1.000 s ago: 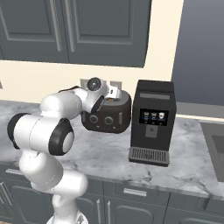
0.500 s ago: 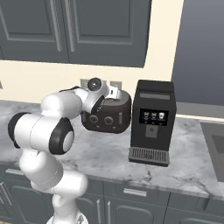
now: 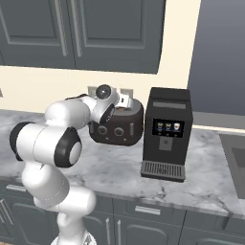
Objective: Start the toaster. Once the lever pops up, take the bread to the plate on the dining counter.
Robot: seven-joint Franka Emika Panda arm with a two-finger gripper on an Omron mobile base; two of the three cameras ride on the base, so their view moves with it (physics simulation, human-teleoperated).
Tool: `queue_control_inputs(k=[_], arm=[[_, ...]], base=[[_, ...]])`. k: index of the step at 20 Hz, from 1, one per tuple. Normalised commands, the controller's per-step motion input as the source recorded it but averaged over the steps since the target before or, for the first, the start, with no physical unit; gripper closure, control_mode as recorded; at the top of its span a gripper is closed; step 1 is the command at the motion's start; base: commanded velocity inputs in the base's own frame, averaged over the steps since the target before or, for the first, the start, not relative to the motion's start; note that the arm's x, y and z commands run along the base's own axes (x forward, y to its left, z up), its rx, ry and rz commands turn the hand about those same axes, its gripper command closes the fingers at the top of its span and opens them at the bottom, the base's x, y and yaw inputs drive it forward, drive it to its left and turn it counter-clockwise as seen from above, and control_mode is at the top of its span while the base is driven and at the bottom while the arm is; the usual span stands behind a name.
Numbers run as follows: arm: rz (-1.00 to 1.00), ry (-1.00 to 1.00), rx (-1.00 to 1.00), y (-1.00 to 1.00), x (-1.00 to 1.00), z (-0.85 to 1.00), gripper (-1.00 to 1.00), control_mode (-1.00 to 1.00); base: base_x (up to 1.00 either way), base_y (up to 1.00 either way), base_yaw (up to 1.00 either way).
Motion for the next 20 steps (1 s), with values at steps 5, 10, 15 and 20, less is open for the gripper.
queue_control_inputs(k=[5, 10, 15, 20], arm=[[0.0, 0.0, 0.0, 0.0, 0.01, 0.0, -1.0, -1.0], [0.0, 0.0, 0.0, 0.0, 0.0, 0.0, -1.0, -1.0], [0.0, 0.0, 0.0, 0.0, 0.0, 0.0, -1.0, -1.0], [0.0, 0.0, 0.0, 0.0, 0.0, 0.0, -1.0, -1.0]], base=[[0.0, 0.0, 0.0], [0.0, 0.0, 0.0], [0.0, 0.0, 0.0], [0.0, 0.0, 0.0]])
